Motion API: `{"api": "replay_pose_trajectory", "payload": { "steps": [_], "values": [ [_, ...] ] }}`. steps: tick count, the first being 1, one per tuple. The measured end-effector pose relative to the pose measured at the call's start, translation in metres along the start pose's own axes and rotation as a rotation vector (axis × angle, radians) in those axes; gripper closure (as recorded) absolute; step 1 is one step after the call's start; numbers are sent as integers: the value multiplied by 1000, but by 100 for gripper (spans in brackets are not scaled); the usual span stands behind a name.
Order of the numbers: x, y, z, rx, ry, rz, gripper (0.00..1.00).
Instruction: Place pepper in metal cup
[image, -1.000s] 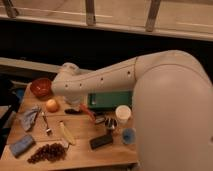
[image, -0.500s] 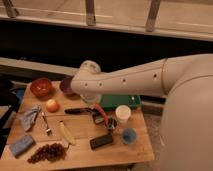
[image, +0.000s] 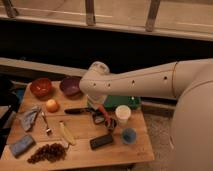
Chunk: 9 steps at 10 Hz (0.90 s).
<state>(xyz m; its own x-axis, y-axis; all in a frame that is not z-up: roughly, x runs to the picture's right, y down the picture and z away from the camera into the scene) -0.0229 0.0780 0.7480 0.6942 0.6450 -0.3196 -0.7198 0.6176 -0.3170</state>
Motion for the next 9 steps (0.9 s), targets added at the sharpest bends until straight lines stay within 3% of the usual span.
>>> {"api": "replay_pose_trajectory", "payload": {
  "steps": [9],
  "values": [
    [5, -13, 2, -26, -51, 60, 100]
  ]
}}
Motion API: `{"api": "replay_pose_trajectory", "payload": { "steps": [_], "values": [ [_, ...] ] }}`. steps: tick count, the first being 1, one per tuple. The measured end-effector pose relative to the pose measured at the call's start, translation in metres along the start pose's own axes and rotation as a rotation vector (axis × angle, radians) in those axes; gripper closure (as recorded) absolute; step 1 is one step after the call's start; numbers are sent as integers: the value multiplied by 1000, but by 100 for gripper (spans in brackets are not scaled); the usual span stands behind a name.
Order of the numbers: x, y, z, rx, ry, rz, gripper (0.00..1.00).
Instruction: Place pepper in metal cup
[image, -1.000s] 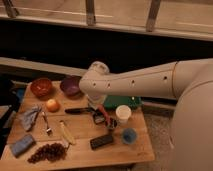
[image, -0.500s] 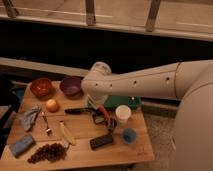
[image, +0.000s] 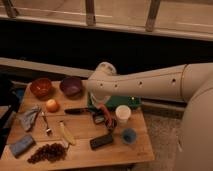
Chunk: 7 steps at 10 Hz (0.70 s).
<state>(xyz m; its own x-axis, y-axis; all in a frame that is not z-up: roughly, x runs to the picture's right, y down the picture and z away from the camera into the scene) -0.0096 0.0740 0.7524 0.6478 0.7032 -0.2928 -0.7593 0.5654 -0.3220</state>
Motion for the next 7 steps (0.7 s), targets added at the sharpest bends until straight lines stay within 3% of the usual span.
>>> {"api": "replay_pose_trajectory", "payload": {
  "steps": [7],
  "values": [
    [20, -22, 8, -35, 16, 88, 100]
  ]
}}
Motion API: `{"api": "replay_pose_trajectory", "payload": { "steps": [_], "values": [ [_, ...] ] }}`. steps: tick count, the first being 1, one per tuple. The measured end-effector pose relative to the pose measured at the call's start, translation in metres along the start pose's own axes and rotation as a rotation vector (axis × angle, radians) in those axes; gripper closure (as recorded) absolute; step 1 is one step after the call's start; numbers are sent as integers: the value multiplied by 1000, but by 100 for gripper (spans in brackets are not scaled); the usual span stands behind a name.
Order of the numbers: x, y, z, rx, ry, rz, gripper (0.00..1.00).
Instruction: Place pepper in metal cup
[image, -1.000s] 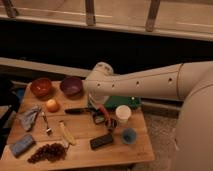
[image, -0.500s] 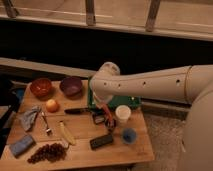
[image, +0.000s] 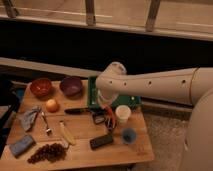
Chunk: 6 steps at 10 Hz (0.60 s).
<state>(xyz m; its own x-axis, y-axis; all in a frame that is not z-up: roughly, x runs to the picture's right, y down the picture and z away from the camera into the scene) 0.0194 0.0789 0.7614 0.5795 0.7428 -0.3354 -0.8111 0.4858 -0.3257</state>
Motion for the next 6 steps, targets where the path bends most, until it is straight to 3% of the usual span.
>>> {"api": "replay_pose_trajectory", "payload": {
  "steps": [6],
  "values": [
    [21, -1, 24, -37, 76, 35, 100]
  ]
}}
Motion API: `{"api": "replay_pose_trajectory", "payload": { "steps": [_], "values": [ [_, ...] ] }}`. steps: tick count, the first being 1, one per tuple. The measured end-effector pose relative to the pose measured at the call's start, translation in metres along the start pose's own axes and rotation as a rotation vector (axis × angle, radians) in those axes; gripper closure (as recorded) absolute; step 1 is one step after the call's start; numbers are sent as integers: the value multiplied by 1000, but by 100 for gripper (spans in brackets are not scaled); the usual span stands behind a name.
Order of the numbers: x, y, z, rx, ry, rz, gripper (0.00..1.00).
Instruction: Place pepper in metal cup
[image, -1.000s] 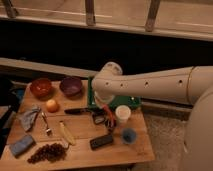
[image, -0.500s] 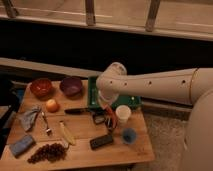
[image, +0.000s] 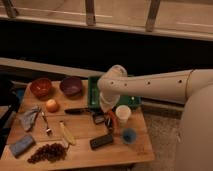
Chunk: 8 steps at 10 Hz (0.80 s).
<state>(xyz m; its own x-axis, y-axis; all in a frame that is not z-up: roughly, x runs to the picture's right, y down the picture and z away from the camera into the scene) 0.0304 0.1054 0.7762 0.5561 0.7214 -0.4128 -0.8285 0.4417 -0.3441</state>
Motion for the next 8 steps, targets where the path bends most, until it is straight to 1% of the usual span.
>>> {"api": "replay_pose_trajectory", "payload": {
  "steps": [2, 3, 4, 5, 6, 7, 8],
  "values": [
    [12, -3, 11, -16, 27, 28, 99],
    [18, -5, 18, -28, 41, 42, 93],
    [20, -5, 20, -35, 44, 48, 86],
    [18, 1, 23, -50, 52, 48, 73],
    [20, 3, 24, -55, 59, 48, 65],
    [22, 0, 22, -50, 62, 48, 61],
    [23, -1, 22, -47, 63, 46, 61]
  ]
}}
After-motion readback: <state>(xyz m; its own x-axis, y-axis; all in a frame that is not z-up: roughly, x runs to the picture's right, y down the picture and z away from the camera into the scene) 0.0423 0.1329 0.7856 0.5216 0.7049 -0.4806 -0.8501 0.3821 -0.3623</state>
